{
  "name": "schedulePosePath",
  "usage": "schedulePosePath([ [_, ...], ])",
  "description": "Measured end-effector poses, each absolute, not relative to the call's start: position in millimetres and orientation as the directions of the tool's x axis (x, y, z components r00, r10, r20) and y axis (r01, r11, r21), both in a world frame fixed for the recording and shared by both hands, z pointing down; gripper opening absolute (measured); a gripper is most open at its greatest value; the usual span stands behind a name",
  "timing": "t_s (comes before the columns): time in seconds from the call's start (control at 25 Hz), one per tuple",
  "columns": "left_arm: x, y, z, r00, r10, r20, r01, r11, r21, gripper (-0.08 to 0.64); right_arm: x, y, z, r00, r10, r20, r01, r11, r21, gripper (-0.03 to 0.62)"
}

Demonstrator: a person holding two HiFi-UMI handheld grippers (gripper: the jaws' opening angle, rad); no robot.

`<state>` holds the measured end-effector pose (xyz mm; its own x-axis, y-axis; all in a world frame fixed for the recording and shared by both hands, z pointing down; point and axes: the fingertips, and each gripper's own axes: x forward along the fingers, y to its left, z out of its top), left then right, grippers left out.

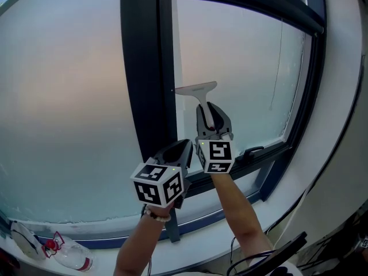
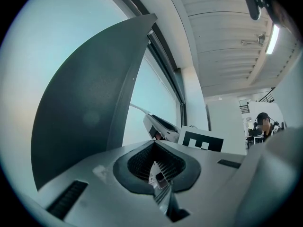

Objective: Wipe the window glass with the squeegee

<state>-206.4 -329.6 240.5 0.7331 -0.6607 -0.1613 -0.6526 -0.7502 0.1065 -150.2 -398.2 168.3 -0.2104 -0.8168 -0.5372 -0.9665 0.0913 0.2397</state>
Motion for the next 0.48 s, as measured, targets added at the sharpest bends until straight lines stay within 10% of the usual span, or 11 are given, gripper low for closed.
schedulePosePath([
  [0.48,-212.9,-335.0,286.6,0.698,-0.707,-0.113,-0.692,-0.707,0.148,-0.002,-145.0,-398.3,238.8,-0.207,-0.851,-0.482,-0.965,0.095,0.247,0.091],
])
